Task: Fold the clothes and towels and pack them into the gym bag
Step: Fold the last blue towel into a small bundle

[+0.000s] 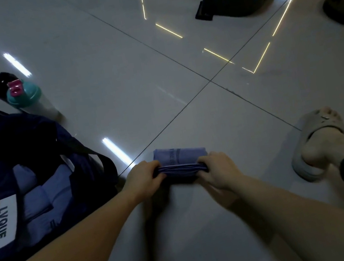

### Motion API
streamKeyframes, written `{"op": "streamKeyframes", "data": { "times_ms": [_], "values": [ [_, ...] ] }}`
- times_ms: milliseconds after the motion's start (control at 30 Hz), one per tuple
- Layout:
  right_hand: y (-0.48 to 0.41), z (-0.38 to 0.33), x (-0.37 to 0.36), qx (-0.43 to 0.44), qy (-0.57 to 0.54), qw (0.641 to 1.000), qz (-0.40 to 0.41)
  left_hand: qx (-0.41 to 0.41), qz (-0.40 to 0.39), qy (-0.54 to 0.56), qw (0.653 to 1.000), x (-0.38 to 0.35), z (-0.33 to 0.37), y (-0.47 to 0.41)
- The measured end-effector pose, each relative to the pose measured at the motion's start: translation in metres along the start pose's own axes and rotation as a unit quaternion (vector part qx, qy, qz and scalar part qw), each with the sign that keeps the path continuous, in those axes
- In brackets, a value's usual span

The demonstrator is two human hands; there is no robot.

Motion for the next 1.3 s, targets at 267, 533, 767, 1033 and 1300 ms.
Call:
{"op": "streamKeyframes", "data": {
  "times_ms": [267, 533, 767, 1033, 1300],
  "values": [
    [-0.01, 0.01, 0.002, -0.046, -0.077, 0.995, -0.032, 0.044, -0.034, 0.106, 0.993, 0.004, 0.002, -0.016],
    [-0.014, 0.018, 0.003, -0.1, -0.147, 0.984, -0.009, 0.113, -0.048, 0.124, 0.985, -0.001, 0.004, -0.029],
    [-0.021, 0.024, -0.005, -0.164, -0.206, 0.964, 0.045, 0.145, -0.041, 0.125, 0.981, -0.006, 0.006, -0.038],
    [-0.038, 0.027, -0.012, -0.222, -0.162, 0.961, 0.014, 0.162, -0.019, 0.113, 0.98, -0.012, 0.015, -0.042],
    [-0.056, 0.029, -0.01, -0.263, -0.084, 0.961, -0.021, 0.244, -0.003, 0.111, 0.963, -0.016, 0.021, -0.055]
  ]
}}
Point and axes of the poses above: each hand's wrist, its own y-axis away from the middle knuckle, its own x-axis out of the back of the hand, z = x × y, the point moved 1 cm from there along -y, towards the middle knuckle, and after that the axes turned 13 degrees about x, right-handed, at the moved point
